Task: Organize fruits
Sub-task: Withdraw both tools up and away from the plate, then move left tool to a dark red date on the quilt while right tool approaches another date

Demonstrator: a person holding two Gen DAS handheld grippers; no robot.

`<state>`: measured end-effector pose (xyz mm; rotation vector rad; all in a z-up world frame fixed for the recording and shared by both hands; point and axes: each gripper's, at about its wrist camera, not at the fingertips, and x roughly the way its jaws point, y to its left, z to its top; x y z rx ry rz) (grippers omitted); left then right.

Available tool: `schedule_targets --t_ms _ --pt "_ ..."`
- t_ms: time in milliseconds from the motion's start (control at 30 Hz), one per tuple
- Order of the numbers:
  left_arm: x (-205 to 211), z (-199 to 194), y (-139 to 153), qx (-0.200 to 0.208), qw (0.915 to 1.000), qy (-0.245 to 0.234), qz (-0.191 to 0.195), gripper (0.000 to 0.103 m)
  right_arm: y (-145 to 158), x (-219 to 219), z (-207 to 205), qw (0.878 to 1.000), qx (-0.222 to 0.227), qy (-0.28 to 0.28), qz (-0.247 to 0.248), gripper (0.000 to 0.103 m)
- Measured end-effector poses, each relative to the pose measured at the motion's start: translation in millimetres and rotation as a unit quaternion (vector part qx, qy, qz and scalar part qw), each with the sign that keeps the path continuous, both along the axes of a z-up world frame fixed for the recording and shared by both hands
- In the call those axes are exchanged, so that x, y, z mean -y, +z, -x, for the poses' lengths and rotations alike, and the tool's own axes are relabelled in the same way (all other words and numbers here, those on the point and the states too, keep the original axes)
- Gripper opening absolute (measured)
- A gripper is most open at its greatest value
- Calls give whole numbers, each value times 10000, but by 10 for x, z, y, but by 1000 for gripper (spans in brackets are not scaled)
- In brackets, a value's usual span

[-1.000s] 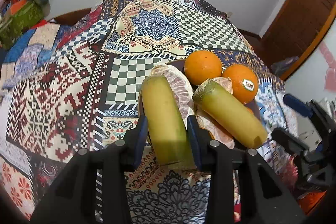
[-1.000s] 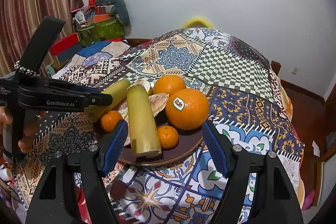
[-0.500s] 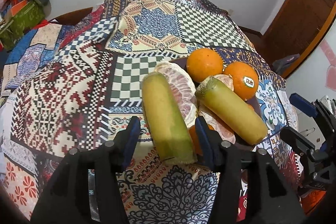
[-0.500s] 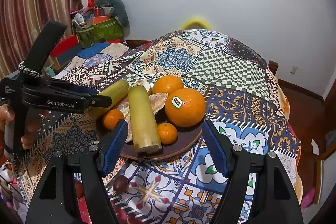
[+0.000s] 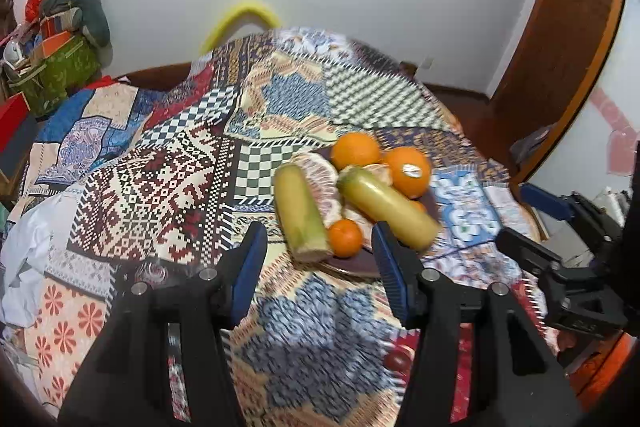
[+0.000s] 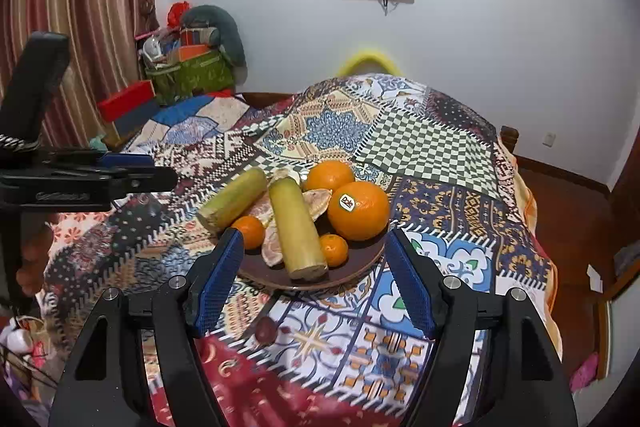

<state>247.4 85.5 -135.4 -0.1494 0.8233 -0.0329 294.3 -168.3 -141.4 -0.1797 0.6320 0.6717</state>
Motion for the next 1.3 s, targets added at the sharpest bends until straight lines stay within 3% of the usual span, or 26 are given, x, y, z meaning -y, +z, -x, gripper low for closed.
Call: schedule_targets --t_ms 200,367,667,1000,1167,1300 --pt "156 381 197 243 9995 -151 -115 61 81 70 283 10000 44 -53 43 70" --pt "272 642 194 272 9993 -138 -217 64 89 160 456 9999 3 -102 26 70" --pt "459 840 -227 -230 9992 -202 -265 64 -90 219 659 9996 -158 -155 169 70" --pt "749 736 -647 -649 9961 -472 -370 64 -289 317 636 9985 -416 -302 208 70" --pt "816 641 -848 -873 9939 -606 -298 47 -371 321 605 9978 -550 -292 215 70" --pt "795 585 -956 -969 9933 -592 -229 42 -433 283 577 9975 -616 -207 261 70"
